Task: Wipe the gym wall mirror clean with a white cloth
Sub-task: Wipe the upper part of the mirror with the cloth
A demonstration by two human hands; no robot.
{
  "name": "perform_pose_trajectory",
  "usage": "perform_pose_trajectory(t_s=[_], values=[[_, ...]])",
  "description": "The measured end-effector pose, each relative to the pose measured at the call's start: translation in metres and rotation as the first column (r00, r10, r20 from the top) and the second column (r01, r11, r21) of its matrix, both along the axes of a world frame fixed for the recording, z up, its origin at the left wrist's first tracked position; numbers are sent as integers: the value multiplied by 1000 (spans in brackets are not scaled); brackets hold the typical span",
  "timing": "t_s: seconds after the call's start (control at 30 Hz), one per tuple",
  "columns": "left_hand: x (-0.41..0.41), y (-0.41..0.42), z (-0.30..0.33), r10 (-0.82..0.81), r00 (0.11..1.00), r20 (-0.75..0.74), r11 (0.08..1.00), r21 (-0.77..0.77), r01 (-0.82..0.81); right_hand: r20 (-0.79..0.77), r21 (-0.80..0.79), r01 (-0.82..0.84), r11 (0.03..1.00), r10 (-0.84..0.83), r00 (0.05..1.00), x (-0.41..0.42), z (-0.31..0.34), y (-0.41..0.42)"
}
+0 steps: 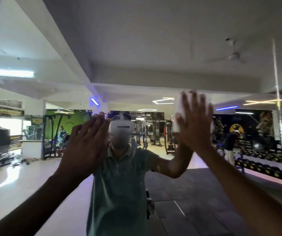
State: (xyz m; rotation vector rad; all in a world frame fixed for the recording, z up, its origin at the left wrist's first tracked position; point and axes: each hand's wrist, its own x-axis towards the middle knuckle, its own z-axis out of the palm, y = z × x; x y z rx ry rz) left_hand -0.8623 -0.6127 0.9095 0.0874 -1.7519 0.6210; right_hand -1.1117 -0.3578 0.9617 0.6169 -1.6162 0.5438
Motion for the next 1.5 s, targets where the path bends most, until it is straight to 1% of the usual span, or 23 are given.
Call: perform_pose_trajectory(t_s=[0.07,0.13,0.17,0.23,0.3,0.37,0.43,0.53,0.63,0.7,0.77,0.87,0.93,1.0,1.07,1.13,1.2,1.23,1.3,1.33,1.4,1.47,1.5], values=[[17,10,22,-62,998,-22,998,0,62,94,-205,-1,979,20,995,11,21,-19],[34,16,45,-101,993,-63,994,22,103,95,-250,-39,967,64,993,49,25,-62],[41,15,54,-90,992,-91,995,38,94,46,-174,-72,982,81,996,73,17,-86],[47,1,67,-13,992,-129,997,76,23,-115,127,-165,978,179,977,119,-14,-131],[49,-24,71,73,990,-118,992,108,-61,-254,429,-158,889,286,924,146,-41,-153],[53,-46,67,130,987,-93,987,103,-120,-334,531,-102,841,319,887,139,-36,-152],[56,-65,56,160,984,-83,987,47,-156,-314,442,-101,891,260,913,112,-6,-133],[61,-85,45,141,987,-72,990,-21,-142,-170,121,-27,992,48,984,65,42,-88],[60,-97,43,131,990,-56,991,-17,-132,33,-243,-52,969,62,998,72,46,-89],[58,-103,41,109,993,-54,994,-15,-110,93,-324,-34,945,67,993,117,11,-135],[57,-105,40,83,995,-47,996,-24,-84,-8,-95,-137,986,137,991,166,-49,-183],[61,-110,43,60,998,-33,996,-66,-62,-158,323,-170,931,231,960,197,-112,-207],[61,-114,43,47,998,-34,996,-78,-49,-234,378,-121,918,222,947,173,-96,-188],[61,-118,44,36,999,-38,996,-82,-39,-195,238,-48,970,96,976,138,-59,-157],[62,-118,45,28,999,-30,995,-91,-30,-7,-36,24,999,-25,1000,104,-18,-122],[69,-120,46,30,998,-47,997,-71,-34,159,-298,44,954,4,987,100,4,-114],[80,-129,49,62,993,-104,998,-18,-64,208,-391,74,918,10,978,131,1,-148],[86,-136,50,74,989,-131,997,10,-73,169,-346,52,937,8,986,154,-9,-171],[93,-148,52,78,986,-150,997,30,-74,9,-58,-55,997,56,998,199,-41,-217],[95,-153,52,81,986,-145,997,16,-80,-64,113,-94,989,102,993,216,-56,-232],[97,-158,53,76,987,-143,997,-17,-79,-200,324,-101,941,173,965,222,-58,-239],[103,-159,60,74,983,-166,997,-19,-79,-270,368,-38,929,146,952,198,-25,-217],[109,-162,66,84,979,-187,996,-6,-87,-261,314,2,949,84,962,181,-1,-204]])
